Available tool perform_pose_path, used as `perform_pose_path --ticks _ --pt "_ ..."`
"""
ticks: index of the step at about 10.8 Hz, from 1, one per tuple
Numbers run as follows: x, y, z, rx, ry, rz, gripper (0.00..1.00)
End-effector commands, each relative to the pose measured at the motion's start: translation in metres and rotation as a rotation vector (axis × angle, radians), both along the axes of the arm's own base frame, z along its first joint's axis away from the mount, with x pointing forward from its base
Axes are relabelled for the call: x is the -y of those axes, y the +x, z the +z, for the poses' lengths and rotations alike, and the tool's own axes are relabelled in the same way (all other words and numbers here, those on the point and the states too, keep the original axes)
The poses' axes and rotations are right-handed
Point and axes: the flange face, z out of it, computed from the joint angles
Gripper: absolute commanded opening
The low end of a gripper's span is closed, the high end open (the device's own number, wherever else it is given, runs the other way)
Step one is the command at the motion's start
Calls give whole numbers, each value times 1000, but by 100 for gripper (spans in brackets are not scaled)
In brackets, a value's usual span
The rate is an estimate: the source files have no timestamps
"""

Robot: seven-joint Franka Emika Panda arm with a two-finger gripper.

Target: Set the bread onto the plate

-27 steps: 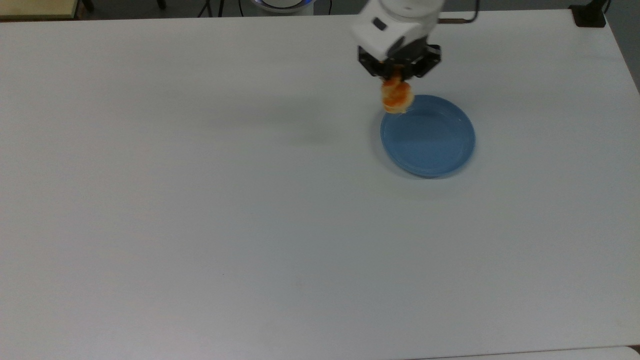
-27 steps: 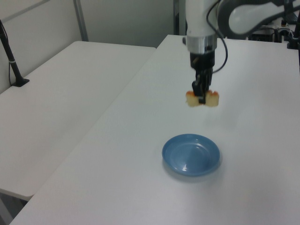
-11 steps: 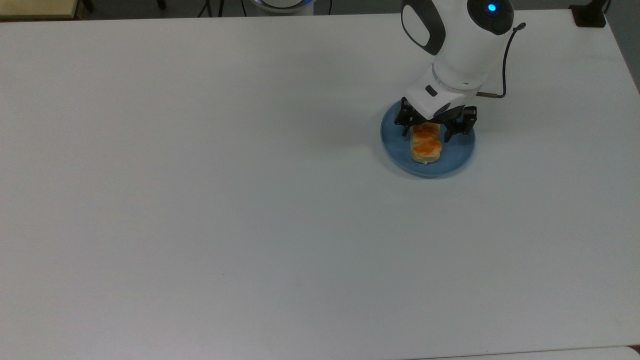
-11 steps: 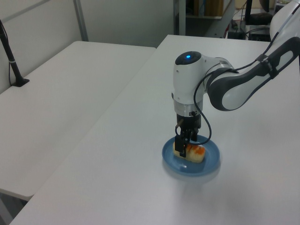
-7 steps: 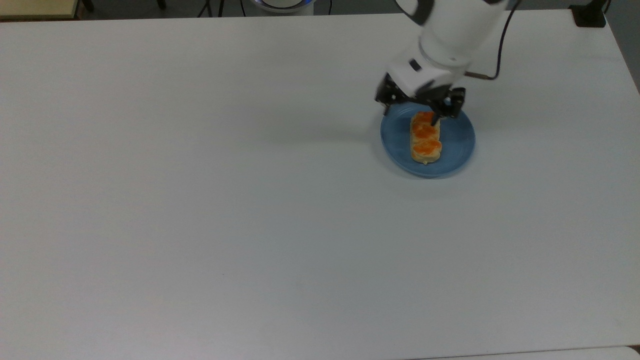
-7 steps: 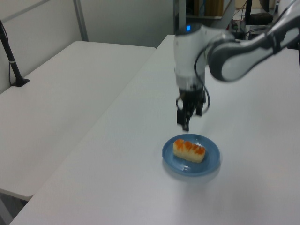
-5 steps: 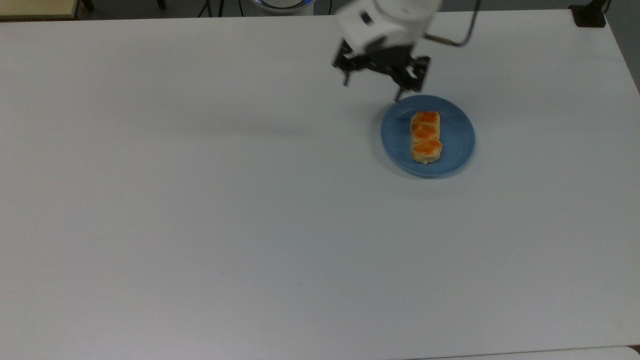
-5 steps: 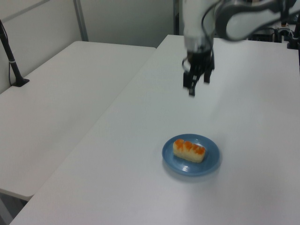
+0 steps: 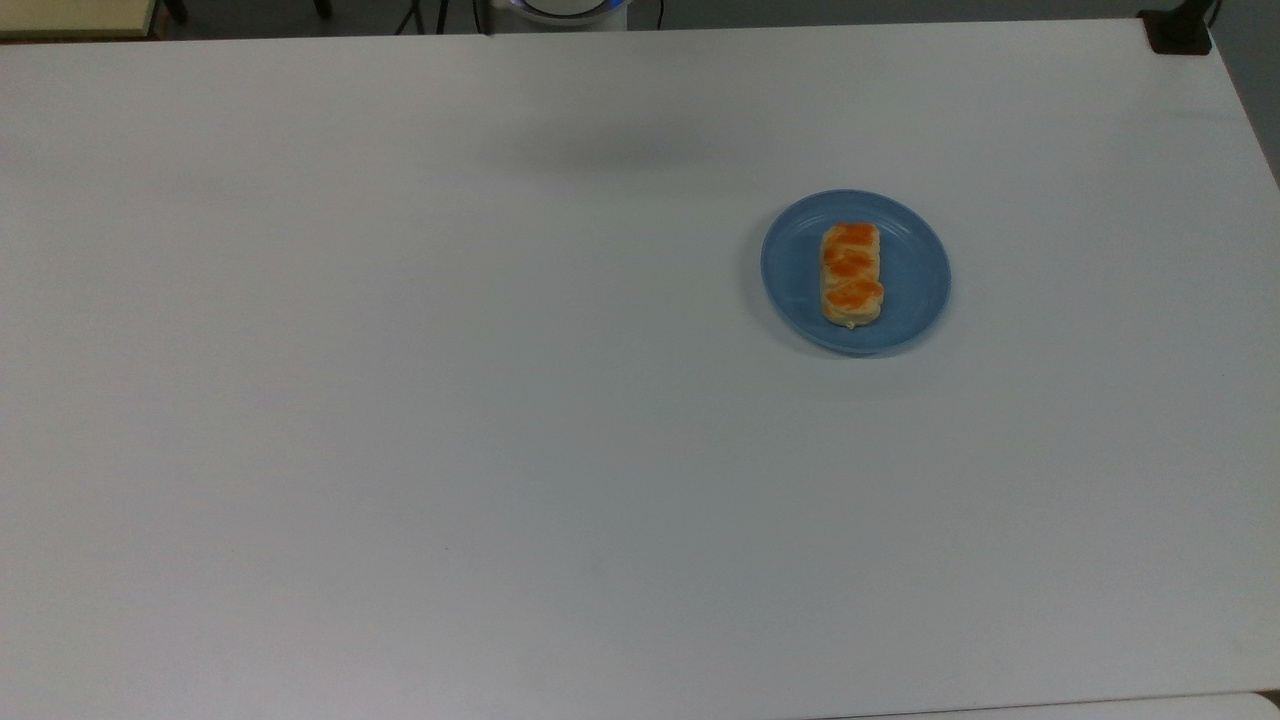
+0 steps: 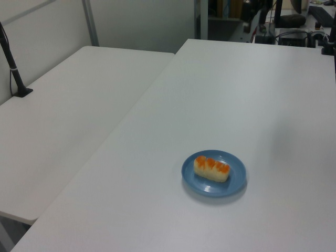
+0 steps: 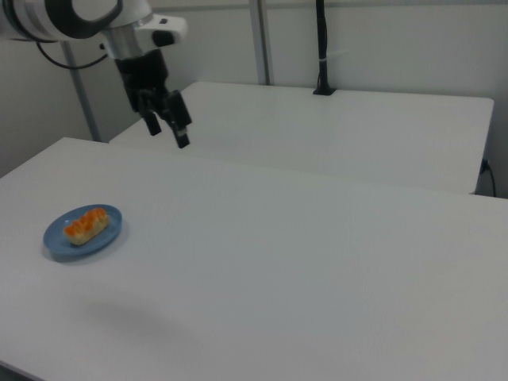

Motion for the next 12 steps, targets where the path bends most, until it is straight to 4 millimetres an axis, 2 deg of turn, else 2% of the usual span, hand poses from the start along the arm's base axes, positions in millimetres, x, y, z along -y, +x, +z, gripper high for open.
perform_pose_path --ticks 1,2,5,8,10,12 --pt "47 -8 2 4 5 74 100" --pt "61 -10 3 1 0 118 100" --pt "56 -6 -6 -17 6 139 100" --pt "43 0 -11 -24 1 162 100" --pt "20 5 -15 -34 4 192 100" --pt "18 7 -18 -37 2 198 100"
